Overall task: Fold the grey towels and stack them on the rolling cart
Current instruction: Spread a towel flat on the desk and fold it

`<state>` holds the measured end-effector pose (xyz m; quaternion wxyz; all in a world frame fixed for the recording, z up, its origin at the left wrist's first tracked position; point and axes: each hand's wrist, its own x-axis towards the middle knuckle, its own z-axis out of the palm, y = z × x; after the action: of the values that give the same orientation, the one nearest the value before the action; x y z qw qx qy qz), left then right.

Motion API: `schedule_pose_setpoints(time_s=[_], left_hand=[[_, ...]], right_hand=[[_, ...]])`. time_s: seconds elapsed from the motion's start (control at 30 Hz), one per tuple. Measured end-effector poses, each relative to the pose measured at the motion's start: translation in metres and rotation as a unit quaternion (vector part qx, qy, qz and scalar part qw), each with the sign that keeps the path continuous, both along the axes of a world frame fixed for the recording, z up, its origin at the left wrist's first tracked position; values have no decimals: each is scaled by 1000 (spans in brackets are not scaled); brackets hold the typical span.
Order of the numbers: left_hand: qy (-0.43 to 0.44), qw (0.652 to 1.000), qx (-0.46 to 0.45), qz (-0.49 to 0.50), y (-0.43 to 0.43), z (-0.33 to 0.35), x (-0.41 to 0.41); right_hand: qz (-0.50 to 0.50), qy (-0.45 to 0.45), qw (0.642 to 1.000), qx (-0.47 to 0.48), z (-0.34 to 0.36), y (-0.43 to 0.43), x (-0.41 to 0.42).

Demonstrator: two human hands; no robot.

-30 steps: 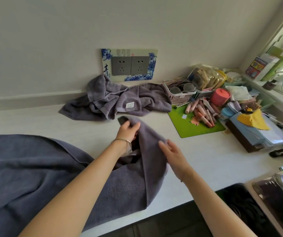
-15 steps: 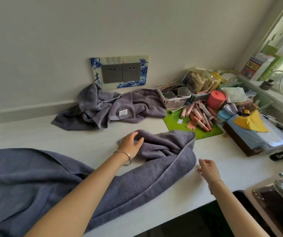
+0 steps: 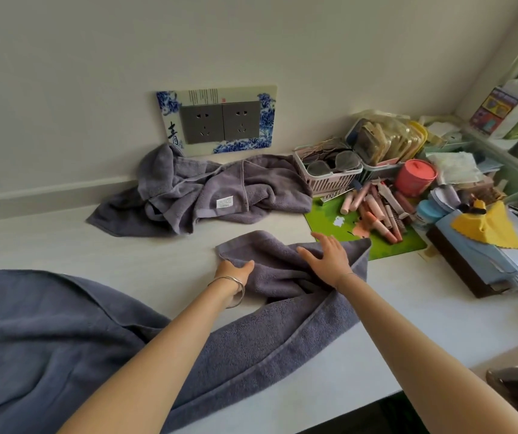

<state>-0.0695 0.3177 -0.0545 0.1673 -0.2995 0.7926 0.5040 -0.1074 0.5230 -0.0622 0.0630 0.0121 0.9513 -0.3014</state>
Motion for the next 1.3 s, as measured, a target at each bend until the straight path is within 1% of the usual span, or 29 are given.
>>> schedule_pose_setpoints(time_s=[0.07,0.13,0.17,0.2,0.23,0.27,0.3,0.33,0.37,0.4,0.43,0.47,0.5,0.57,0.6,0.63,0.67,0.73,0.77,0.83,0.9,0.93,0.97,1.03,1.07,1.13,1.2,1.23,1.3], left_hand=[[43,999,-13,4,5,-2,-6],[115,993,-20,-4,9,3,-12],[163,987,-2,-11,11,8,-15],[213,976,30,-21,15,16,-19],[261,962,65,-37,16,26,-22],[302,946,95,-62,21,39,-28],[335,931,106,-96,27,51,-36],[359,919,107,-125,32,63,-46],[369,912,104,-146,38,73,-56],[365,911,104,-158,44,80,-66],[352,916,104,-162,48,81,-74],[332,924,100,-161,53,79,-79],[305,935,86,-157,54,72,-81],[251,955,35,-155,50,50,-76],[230,959,4,-164,45,38,-70],[206,962,-27,-177,38,26,-62],[179,964,-52,-192,31,14,-55],[131,961,-86,-228,19,-3,-40],[117,958,-94,-246,15,-10,-33],[100,957,-79,-260,10,-15,-22],[83,963,-43,-254,8,-12,-15],[76,964,-42,-250,4,-11,-13],[70,962,-62,-257,1,-8,-13],[61,950,-132,-277,-13,-2,-10],[58,949,-139,-276,-19,0,-9],[48,960,-88,-261,-32,4,-6],[40,960,-52,-273,-41,7,-4],[35,957,-45,-286,-45,7,-3],[23,950,-43,-310,-54,9,0]], right_hand=[[2,-45,998,47,-5,4,-7],[41,-35,993,109,-3,9,-6],[65,-21,991,113,-1,12,-3],[88,-9,992,90,2,17,2],[96,-11,995,27,7,22,9],[84,-21,993,-78,16,29,17],[52,-22,980,-193,25,41,21],[16,-11,960,-280,35,52,24],[-21,9,943,-332,43,64,26],[-50,33,938,-343,50,76,28],[-74,56,947,-307,51,88,27],[-105,64,964,-237,50,101,26],[-135,51,978,-147,44,112,24],[-185,-2,983,10,31,128,22],[-188,-14,980,65,26,130,23],[-170,3,980,104,22,130,23],[-134,40,982,124,21,125,21],[-25,114,988,103,21,106,13],[34,119,989,82,21,91,9],[144,77,986,46,17,56,0],[224,30,974,23,10,21,-5],[254,15,967,23,4,5,-8],[277,2,960,33,1,-5,-10],[303,-7,951,58,-6,-21,-12],[307,-3,949,71,-7,-25,-13],[329,11,938,106,-8,-31,-14],[351,-6,926,139,-4,-31,-17],[347,-23,929,123,1,-29,-19],[284,-24,958,31,17,-19,-28]])
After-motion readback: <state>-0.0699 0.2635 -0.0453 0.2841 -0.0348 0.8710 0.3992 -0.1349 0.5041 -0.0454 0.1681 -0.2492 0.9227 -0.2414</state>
